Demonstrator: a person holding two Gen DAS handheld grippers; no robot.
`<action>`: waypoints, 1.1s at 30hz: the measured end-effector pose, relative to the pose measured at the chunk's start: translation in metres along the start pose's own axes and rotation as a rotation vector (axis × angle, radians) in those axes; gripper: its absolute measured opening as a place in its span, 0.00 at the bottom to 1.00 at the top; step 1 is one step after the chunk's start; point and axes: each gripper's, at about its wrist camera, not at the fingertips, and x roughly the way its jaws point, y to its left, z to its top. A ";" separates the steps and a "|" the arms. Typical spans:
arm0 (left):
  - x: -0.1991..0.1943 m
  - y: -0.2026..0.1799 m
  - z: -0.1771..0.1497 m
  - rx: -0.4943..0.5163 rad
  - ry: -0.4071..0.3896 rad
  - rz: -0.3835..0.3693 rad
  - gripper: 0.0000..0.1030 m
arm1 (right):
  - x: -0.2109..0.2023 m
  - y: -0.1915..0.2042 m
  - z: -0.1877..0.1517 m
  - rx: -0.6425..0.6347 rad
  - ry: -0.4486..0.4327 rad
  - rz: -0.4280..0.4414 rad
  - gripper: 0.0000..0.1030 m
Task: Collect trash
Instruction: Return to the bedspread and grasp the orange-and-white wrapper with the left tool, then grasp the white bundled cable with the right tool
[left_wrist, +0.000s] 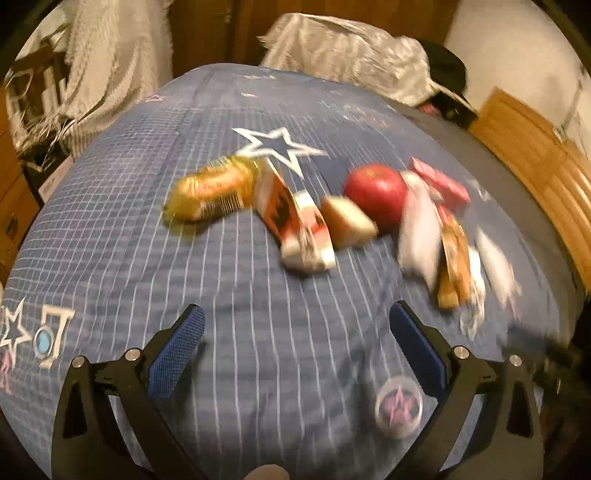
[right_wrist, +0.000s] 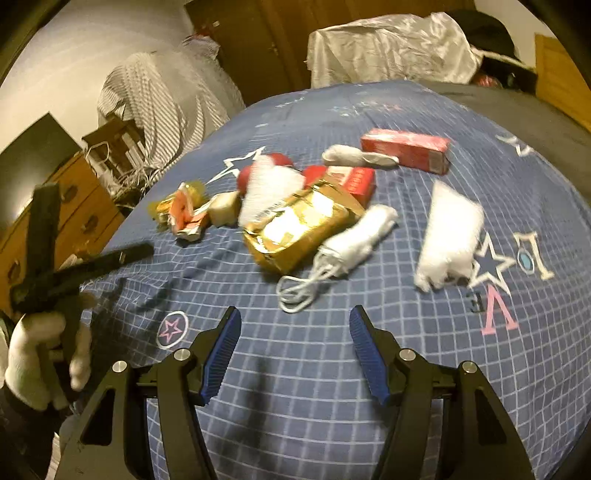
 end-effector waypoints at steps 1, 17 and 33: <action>0.004 0.004 0.009 -0.031 -0.009 0.006 0.94 | 0.001 -0.005 -0.002 0.004 0.000 0.003 0.61; 0.063 0.001 0.040 -0.055 0.043 0.027 0.22 | 0.022 -0.027 0.029 0.146 0.010 0.031 0.53; 0.048 0.002 0.022 -0.001 0.033 0.019 0.19 | 0.085 -0.048 0.066 0.252 0.087 -0.071 0.47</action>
